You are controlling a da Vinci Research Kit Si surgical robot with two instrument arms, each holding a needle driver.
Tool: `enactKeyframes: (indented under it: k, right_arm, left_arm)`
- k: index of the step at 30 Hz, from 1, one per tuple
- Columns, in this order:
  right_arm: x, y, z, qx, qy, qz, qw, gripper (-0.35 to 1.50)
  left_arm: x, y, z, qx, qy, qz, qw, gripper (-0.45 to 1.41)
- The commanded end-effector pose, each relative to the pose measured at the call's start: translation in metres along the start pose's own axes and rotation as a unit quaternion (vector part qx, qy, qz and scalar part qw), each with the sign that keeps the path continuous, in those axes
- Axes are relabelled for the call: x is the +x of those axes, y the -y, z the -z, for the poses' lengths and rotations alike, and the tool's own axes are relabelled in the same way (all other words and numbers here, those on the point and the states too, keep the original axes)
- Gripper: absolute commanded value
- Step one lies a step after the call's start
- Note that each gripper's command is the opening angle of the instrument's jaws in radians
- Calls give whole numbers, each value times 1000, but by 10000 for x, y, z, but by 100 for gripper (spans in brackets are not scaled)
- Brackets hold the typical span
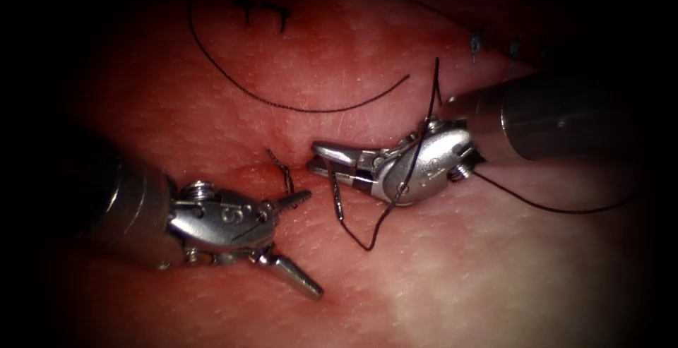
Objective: Wound Closure
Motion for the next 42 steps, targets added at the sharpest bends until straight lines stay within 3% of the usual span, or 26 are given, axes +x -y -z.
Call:
enactKeyframes:
  k: [1,5,14,22,27,42]
  right_arm:
    - [-3,7,-8,7,0,-2,1000,-35]
    - [-5,21,-9,24,3,-8,1000,-35]
    - [-10,30,0,54,33,-98,993,-35]
    - [-12,31,10,85,32,-142,986,-35]
    - [-1,39,10,111,23,-126,986,-35]
    - [30,44,14,112,15,-107,988,-35]
  left_arm:
    - [7,5,-7,2,0,1,1000,99]
    - [7,4,-6,2,0,0,1000,99]
    - [10,3,-3,4,-1,-1,1000,99]
    - [10,3,-2,4,-1,-1,1000,99]
    - [11,2,-1,5,-1,-1,1000,99]
    - [12,-1,2,7,-1,-2,1000,99]
